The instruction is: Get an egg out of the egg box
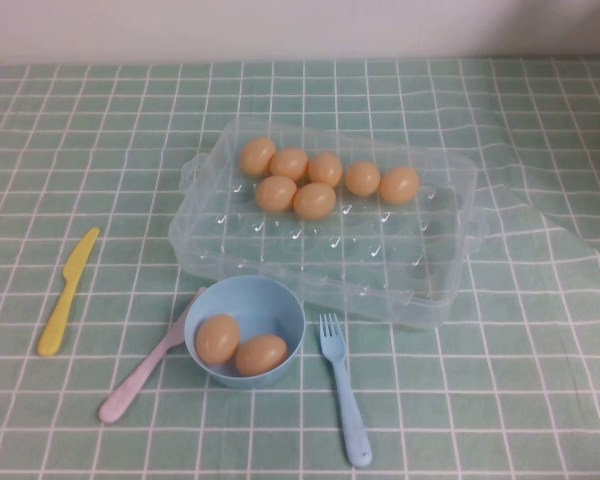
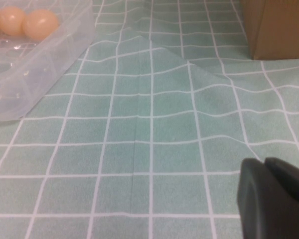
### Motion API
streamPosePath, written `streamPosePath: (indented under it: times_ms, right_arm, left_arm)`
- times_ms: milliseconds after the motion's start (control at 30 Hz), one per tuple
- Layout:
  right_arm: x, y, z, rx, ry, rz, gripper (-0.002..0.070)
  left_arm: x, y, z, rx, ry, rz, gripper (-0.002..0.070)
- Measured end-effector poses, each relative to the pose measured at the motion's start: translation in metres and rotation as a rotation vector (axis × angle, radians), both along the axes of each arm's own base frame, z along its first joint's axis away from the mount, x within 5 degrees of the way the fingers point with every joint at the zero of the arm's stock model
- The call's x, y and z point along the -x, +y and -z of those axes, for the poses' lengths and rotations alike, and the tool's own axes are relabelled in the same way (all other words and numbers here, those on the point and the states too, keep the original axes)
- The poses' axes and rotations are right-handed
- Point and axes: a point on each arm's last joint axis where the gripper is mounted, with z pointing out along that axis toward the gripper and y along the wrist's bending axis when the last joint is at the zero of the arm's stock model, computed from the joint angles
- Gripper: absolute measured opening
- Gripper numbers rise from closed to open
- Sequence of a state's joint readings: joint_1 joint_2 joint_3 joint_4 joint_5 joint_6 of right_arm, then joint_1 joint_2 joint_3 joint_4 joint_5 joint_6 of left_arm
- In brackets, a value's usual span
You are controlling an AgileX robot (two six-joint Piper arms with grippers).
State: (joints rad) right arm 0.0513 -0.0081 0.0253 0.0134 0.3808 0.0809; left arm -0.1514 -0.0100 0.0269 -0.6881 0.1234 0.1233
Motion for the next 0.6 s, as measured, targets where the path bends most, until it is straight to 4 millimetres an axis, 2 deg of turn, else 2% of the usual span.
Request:
streamPosePath:
  times_ms: [67, 267, 433, 600]
  right_arm:
    - [0.0, 0.0, 0.0, 0.0, 0.0, 0.0, -0.0017]
    - [0.0, 0.0, 0.0, 0.0, 0.0, 0.0, -0.0017]
    - [0.0, 0.0, 0.0, 0.0, 0.0, 0.0, -0.0017]
    - [0.0, 0.0, 0.0, 0.0, 0.0, 0.0, -0.0017]
  left_arm:
    - [0.001, 0.0, -0.004, 0.007, -0.009, 0.003, 0.0]
    - [-0.008, -0.007, -0.05, -0.045, 0.06, 0.067, -0.0001]
    - [-0.034, -0.02, -0.081, -0.171, 0.282, 0.19, -0.0001]
    - [-0.067, -0.029, -0.098, -0.322, 0.457, 0.296, -0.0001]
